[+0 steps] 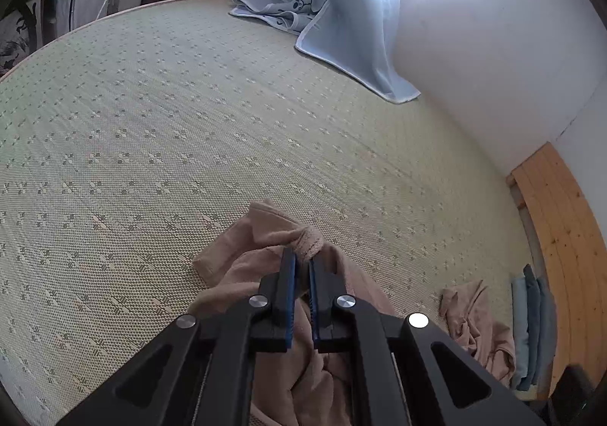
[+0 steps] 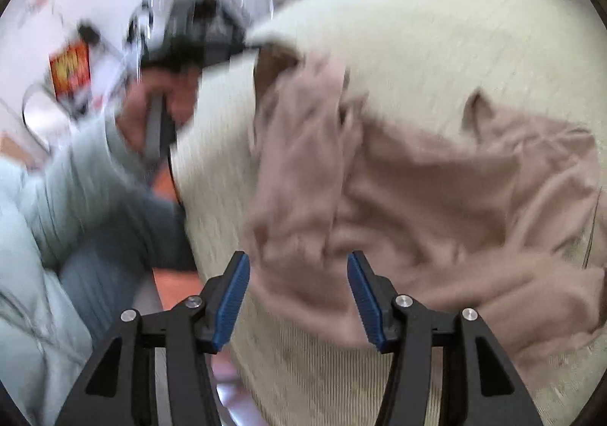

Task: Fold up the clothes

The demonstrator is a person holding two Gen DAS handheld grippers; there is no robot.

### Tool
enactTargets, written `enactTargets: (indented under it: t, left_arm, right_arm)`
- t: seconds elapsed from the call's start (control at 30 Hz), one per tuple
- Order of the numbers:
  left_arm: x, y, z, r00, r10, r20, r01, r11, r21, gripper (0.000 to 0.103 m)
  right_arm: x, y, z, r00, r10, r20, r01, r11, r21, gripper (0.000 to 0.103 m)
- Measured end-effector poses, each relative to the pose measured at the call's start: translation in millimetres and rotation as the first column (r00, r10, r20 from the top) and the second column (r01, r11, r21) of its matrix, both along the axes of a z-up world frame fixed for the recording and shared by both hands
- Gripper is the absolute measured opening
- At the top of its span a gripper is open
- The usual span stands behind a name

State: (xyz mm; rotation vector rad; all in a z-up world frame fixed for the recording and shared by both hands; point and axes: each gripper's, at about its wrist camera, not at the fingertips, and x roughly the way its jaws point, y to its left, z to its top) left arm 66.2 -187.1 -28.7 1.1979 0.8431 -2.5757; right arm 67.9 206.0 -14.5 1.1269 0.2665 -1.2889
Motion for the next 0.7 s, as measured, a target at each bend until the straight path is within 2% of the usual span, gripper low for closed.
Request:
enactTargets:
  t: [0.03, 0.13, 0.37, 0.7]
  left_arm:
    - [-0.1, -0.1, -0.3, 1.000, -0.001, 0.000, 0.001, 1.000, 0.000, 0.005]
    - [-1.2, -1.3, -1.6, 1.000, 0.002, 0.000, -0.002, 1.000, 0.009, 0.005]
    - [-2.9, -5.3, -2.9, 1.000, -0.005, -0.002, 0.005, 1.000, 0.024, 0.005]
    - [-0.4, -20.8, -2.2, 1.000, 0.004, -0.005, -0.004, 0.999, 0.042, 0.005]
  right_arm:
    - [-4.5, -3.2, -2.8, 0.998, -0.011, 0.056, 0.013, 0.999, -0.031, 0.062]
    - [-8.8, -14.6, -21.9, 0.985, 0.024, 0.169, -0.014, 0.998, -0.059, 0.064]
    - [-6.7, -34.9, -74.4, 0.981, 0.004, 0.195, -0.020, 0.996, 0.082, 0.064]
    - [1.1, -51.0, -64.3, 0.971, 0.086, 0.225, -0.092, 0.996, 0.017, 0.065]
